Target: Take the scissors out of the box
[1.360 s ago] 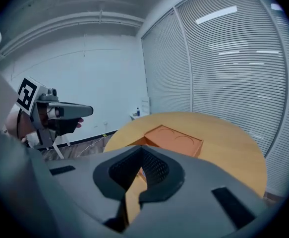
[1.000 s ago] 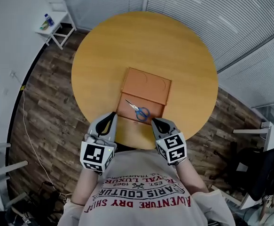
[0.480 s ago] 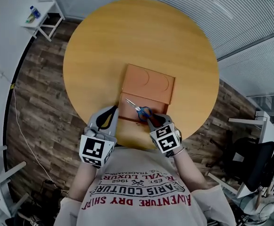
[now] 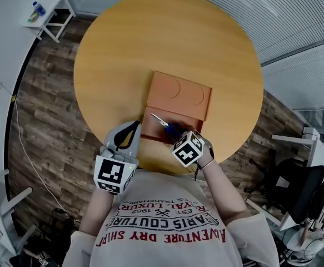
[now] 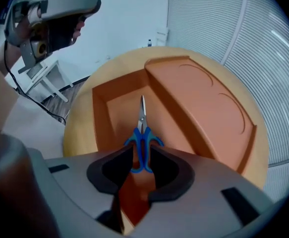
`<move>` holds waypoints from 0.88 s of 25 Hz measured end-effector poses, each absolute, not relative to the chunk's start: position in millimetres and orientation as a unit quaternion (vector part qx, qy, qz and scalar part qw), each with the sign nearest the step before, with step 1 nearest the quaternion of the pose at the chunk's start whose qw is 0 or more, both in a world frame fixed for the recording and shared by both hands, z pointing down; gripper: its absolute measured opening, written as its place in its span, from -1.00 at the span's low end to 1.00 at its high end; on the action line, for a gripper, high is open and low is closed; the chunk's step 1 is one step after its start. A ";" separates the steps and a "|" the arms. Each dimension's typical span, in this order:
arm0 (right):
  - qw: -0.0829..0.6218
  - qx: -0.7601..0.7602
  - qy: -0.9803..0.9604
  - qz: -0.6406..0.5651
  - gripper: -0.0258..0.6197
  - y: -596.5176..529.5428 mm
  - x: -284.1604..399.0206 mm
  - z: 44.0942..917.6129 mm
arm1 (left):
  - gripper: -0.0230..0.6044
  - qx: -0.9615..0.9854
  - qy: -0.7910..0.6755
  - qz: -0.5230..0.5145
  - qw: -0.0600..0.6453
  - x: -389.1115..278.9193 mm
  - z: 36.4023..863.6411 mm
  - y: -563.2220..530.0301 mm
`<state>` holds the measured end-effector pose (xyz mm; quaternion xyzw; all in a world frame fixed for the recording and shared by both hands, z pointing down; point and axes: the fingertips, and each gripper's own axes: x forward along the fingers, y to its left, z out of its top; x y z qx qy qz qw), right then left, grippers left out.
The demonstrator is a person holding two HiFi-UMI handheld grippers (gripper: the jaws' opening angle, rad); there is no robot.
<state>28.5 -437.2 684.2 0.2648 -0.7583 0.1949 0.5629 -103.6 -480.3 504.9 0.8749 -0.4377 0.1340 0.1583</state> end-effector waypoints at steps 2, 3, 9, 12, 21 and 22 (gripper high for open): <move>0.573 0.257 -0.753 0.197 -0.57 -438.1 28.1 691.2 | -0.90 0.873 -0.439 0.137 0.159 -105.2 506.6 -481.6; 0.576 0.256 -0.751 0.197 -0.56 -438.9 27.7 693.6 | -0.90 0.873 -0.440 0.138 0.161 -106.0 507.3 -481.9; 0.589 0.245 -0.742 0.207 -0.56 -443.7 24.7 703.1 | -0.90 0.871 -0.439 0.143 0.166 -110.1 511.7 -482.6; 0.590 0.240 -0.742 0.210 -0.56 -443.7 24.4 703.1 | -0.90 0.870 -0.440 0.145 0.168 -111.3 513.9 -482.7; 0.578 0.252 -0.753 0.189 -0.63 -443.0 27.5 700.6 | -0.90 0.869 -0.445 0.145 0.163 -110.5 508.6 -478.8; 0.576 0.253 -0.755 0.182 -0.63 -442.0 28.2 698.7 | -0.90 0.868 -0.446 0.145 0.162 -110.4 507.2 -477.8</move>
